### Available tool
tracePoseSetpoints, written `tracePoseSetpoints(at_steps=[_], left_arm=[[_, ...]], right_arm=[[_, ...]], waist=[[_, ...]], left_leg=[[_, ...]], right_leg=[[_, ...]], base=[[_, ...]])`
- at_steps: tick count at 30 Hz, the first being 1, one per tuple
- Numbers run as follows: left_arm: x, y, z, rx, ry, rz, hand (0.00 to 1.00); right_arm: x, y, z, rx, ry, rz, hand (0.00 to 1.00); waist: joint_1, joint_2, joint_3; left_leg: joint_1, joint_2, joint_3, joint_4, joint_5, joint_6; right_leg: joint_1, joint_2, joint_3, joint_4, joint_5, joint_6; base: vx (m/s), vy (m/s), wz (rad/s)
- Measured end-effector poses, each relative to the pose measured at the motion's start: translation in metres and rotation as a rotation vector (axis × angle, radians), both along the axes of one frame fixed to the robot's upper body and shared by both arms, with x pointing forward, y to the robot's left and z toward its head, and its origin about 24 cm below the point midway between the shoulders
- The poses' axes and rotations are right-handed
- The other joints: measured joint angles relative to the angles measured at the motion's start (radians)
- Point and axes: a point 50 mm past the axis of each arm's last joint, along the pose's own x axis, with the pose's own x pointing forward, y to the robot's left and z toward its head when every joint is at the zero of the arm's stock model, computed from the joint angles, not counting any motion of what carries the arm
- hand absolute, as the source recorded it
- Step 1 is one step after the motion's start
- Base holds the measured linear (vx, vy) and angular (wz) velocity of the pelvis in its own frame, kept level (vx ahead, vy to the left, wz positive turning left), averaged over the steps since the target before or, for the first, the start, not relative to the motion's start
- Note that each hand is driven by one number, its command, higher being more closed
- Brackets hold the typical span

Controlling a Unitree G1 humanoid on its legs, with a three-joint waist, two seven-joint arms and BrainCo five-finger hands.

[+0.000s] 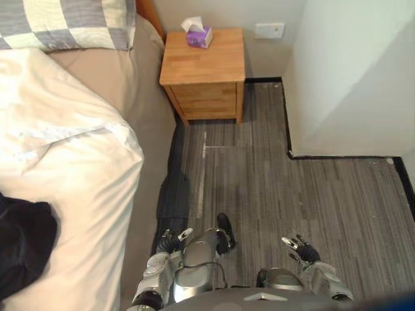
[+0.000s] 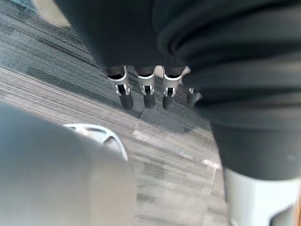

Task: Tidy the bed and pick cloth on bed and put in laundry

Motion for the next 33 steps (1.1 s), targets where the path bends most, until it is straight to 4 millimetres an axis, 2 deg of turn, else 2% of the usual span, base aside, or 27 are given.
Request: tracePoseSetpoints(at_steps=[1, 2, 3, 4, 5, 6, 8, 10, 11, 12, 13, 14, 15, 16, 17, 18, 20, 22, 23, 24, 25, 27, 28, 29, 30, 33], left_arm=[[-0.002, 0.004, -0.001, 0.011, 0.012, -0.004, 0.0], [-0.004, 0.004, -0.002, 0.012, 0.019, -0.005, 0.0], [-0.005, 0.004, -0.002, 0.013, 0.024, -0.003, 0.0], [-0.01, 0.004, -0.004, 0.021, 0.038, -0.024, 0.0], [-0.01, 0.005, -0.004, 0.025, 0.039, -0.03, 0.0], [-0.009, 0.003, -0.004, 0.027, 0.038, -0.049, 0.0], [-0.008, -0.002, -0.004, 0.02, 0.035, -0.064, 0.0], [-0.005, -0.007, -0.003, 0.01, 0.029, -0.067, 0.0], [-0.006, -0.008, -0.004, 0.01, 0.032, -0.066, 0.0], [-0.008, -0.007, -0.004, 0.008, 0.035, -0.045, 0.0], [-0.009, -0.006, -0.005, 0.008, 0.036, -0.037, 0.0], [-0.015, 0.0, -0.005, 0.013, 0.038, 0.004, 0.0], [-0.019, -0.004, -0.008, -0.007, 0.05, 0.035, 0.0], [-0.021, -0.006, -0.008, -0.014, 0.053, 0.037, 0.0], [-0.023, -0.01, -0.01, -0.024, 0.06, 0.049, 0.0], [-0.023, -0.009, -0.01, -0.018, 0.065, 0.058, 0.0], [-0.023, -0.008, -0.009, -0.015, 0.067, 0.058, 0.0], [-0.023, -0.006, -0.009, -0.021, 0.065, 0.075, 0.0], [-0.024, -0.005, -0.009, -0.02, 0.066, 0.088, 0.0], [-0.025, -0.004, -0.01, -0.021, 0.069, 0.105, 0.0], [-0.025, -0.004, -0.01, -0.022, 0.068, 0.111, 0.0], [-0.028, -0.004, -0.01, -0.018, 0.065, 0.141, 0.0], [-0.028, -0.005, -0.01, -0.019, 0.065, 0.14, 0.0], [-0.029, -0.005, -0.01, -0.022, 0.068, 0.15, 0.0], [-0.031, -0.006, -0.011, -0.024, 0.074, 0.157, 0.0], [-0.03, 0.001, -0.009, -0.005, 0.063, 0.165, 0.0]], right_arm=[[-0.001, 0.0, 0.0, -0.006, 0.005, 0.009, 0.0], [-0.001, -0.001, 0.0, -0.016, 0.008, 0.018, 0.0], [0.0, -0.001, 0.001, -0.021, -0.001, 0.016, 0.0], [0.005, -0.004, 0.003, -0.029, -0.02, 0.013, 0.0], [0.006, -0.004, 0.004, -0.031, -0.023, 0.013, 0.0], [0.006, -0.006, 0.004, -0.033, -0.025, 0.014, 0.0], [0.003, -0.006, 0.003, -0.028, -0.014, 0.009, 0.0], [-0.001, -0.007, 0.003, -0.031, -0.014, 0.006, 0.0], [-0.003, -0.007, 0.002, -0.03, -0.013, 0.003, 0.0], [-0.011, -0.006, 0.001, -0.027, -0.003, 0.0, 0.0], [-0.014, -0.005, 0.0, -0.027, 0.002, 0.0, 0.0], [-0.024, -0.001, -0.004, -0.018, 0.024, 0.004, 0.0], [-0.023, -0.009, -0.001, -0.041, 0.02, 0.009, 0.0], [-0.021, -0.011, 0.0, -0.047, 0.014, 0.012, 0.0], [-0.01, -0.011, 0.005, -0.056, -0.029, 0.031, 0.0], [0.001, -0.005, 0.009, -0.047, -0.073, 0.069, 0.0], [0.013, 0.008, 0.012, -0.014, -0.113, 0.119, 0.0], [0.013, 0.018, 0.011, 0.027, -0.11, 0.137, 0.0], [0.01, 0.016, 0.008, 0.032, -0.088, 0.13, 0.0], [0.004, 0.014, 0.005, 0.036, -0.059, 0.122, 0.0], [0.003, 0.013, 0.004, 0.038, -0.051, 0.119, 0.0], [0.001, 0.012, 0.003, 0.04, -0.03, 0.12, 0.0], [0.001, 0.012, 0.003, 0.04, -0.03, 0.12, 0.0], [0.001, 0.012, 0.003, 0.04, -0.027, 0.121, 0.0], [-0.001, 0.009, 0.002, 0.033, -0.015, 0.117, 0.0], [-0.001, 0.011, 0.0, 0.043, -0.006, 0.118, 0.0]], waist=[[-0.014, -0.013, -0.001], [-0.029, -0.015, 0.0], [-0.033, -0.015, 0.0], [-0.045, -0.014, 0.0], [-0.05, -0.012, 0.001], [-0.056, -0.006, 0.004], [-0.057, 0.008, 0.004], [-0.066, 0.011, -0.002], [-0.065, 0.014, -0.001], [-0.064, 0.003, -0.006], [-0.064, 0.0, -0.008], [-0.053, -0.023, -0.019], [-0.051, 0.016, -0.02], [-0.046, 0.026, -0.028], [-0.04, 0.039, -0.036], [-0.036, 0.039, -0.037], [-0.03, 0.036, -0.038], [-0.026, 0.032, -0.035], [-0.028, 0.032, -0.033], [-0.029, 0.032, -0.033], [-0.028, 0.03, -0.032], [-0.029, 0.035, -0.033], [-0.029, 0.038, -0.033], [-0.029, 0.041, -0.035], [-0.027, 0.05, -0.036], [-0.017, 0.028, -0.034]], left_leg=[[0.037, -0.036, -0.036, -0.001, -0.029, 0.006], [0.066, -0.049, -0.063, -0.002, -0.036, 0.014], [0.082, -0.053, -0.078, -0.006, -0.041, 0.015], [0.156, -0.062, -0.137, -0.047, -0.049, 0.016], [0.174, -0.063, -0.16, -0.061, -0.049, 0.016], [0.246, -0.057, -0.241, -0.118, -0.038, 0.005], [0.287, -0.043, -0.319, -0.159, -0.03, -0.008], [0.309, -0.019, -0.482, -0.18, -0.041, -0.04], [0.315, -0.015, -0.511, -0.179, -0.047, -0.05], [0.333, -0.006, -0.583, -0.167, -0.074, -0.08], [0.339, -0.002, -0.597, -0.159, -0.085, -0.091], [0.356, 0.0, -0.61, -0.128, -0.13, -0.137], [0.373, 0.045, -0.619, -0.102, -0.154, -0.17], [0.371, 0.064, -0.614, -0.097, -0.149, -0.179], [0.383, 0.101, -0.588, -0.099, -0.127, -0.211], [0.384, 0.12, -0.558, -0.108, -0.096, -0.238], [0.372, 0.143, -0.516, -0.084, -0.049, -0.259], [0.311, 0.172, -0.466, 0.024, 0.0, -0.286], [0.273, 0.213, -0.383, 0.095, 0.006, -0.291], [0.257, 0.238, -0.289, 0.1, 0.006, -0.288], [0.257, 0.24, -0.257, 0.094, 0.006, -0.287], [0.244, 0.227, -0.125, -0.051, 0.027, -0.259], [0.244, 0.221, -0.115, -0.084, 0.035, -0.258], [0.243, 0.208, -0.095, -0.159, 0.069, -0.252], [0.248, 0.194, -0.086, -0.242, 0.132, -0.203], [0.26, 0.148, -0.106, -0.303, 0.151, -0.204]], right_leg=[[-0.079, -0.038, 0.001, 0.2, 0.055, 0.021], [-0.119, -0.052, -0.004, 0.294, 0.05, 0.011], [-0.137, -0.054, -0.01, 0.326, 0.045, 0.0], [-0.196, -0.053, -0.044, 0.35, 0.02, -0.045], [-0.207, -0.052, -0.058, 0.335, 0.014, -0.057], [-0.246, -0.028, -0.082, 0.196, -0.001, -0.066], [-0.274, 0.008, -0.065, 0.002, 0.003, -0.068], [-0.336, 0.069, 0.079, -0.32, 0.114, -0.065], [-0.34, 0.075, 0.116, -0.369, 0.142, -0.063], [-0.337, 0.08, 0.194, -0.467, 0.211, -0.057], [-0.335, 0.08, 0.212, -0.485, 0.227, -0.054], [-0.322, 0.069, 0.224, -0.481, 0.334, -0.068], [-0.312, 0.087, 0.174, -0.399, 0.347, -0.112], [-0.312, 0.096, 0.164, -0.384, 0.327, -0.126], [-0.312, 0.11, 0.127, -0.333, 0.273, -0.155], [-0.312, 0.114, 0.096, -0.296, 0.236, -0.173], [-0.293, 0.11, 0.054, -0.286, 0.198, -0.196], [-0.239, 0.096, -0.006, -0.307, 0.175, -0.211], [-0.166, 0.082, -0.077, -0.345, 0.169, -0.218], [-0.112, 0.065, -0.145, -0.379, 0.167, -0.22], [-0.094, 0.056, -0.167, -0.387, 0.165, -0.218], [-0.04, 0.029, -0.257, -0.421, 0.151, -0.195], [-0.036, 0.026, -0.271, -0.423, 0.151, -0.194], [-0.028, 0.019, -0.295, -0.424, 0.15, -0.188], [-0.019, 0.013, -0.327, -0.422, 0.147, -0.175], [0.011, -0.016, -0.37, -0.458, 0.17, -0.146]], base=[[0.47, 0.144, 0.67], [0.38, 0.082, 0.66], [0.46, 0.052, 0.89], [0.46, 0.029, 0.81], [0.61, -0.025, 1.51], [0.44, -0.072, 1.28], [0.45, -0.154, 1.54], [0.44, -0.255, 1.93], [0.44, -0.384, 1.86], [0.35, -0.322, 1.35], [0.53, -0.57, 1.73], [0.42, -0.518, 1.41], [0.42, -0.518, 1.25], [0.37, -0.456, 0.82], [0.3, -0.428, 0.54], [0.3, -0.428, 0.53], [0.16, -0.387, 0.71], [0.13, -0.378, 1.11], [0.1, -0.27, 1.46], [0.07, -0.237, 1.49], [0.02, -0.18, 1.42], [-0.01, -0.071, 1.25], [0.01, 0.027, 0.9], [0.05, 0.069, 0.78], [0.08, 0.103, 0.78], [0.11, 0.124, 0.54]])
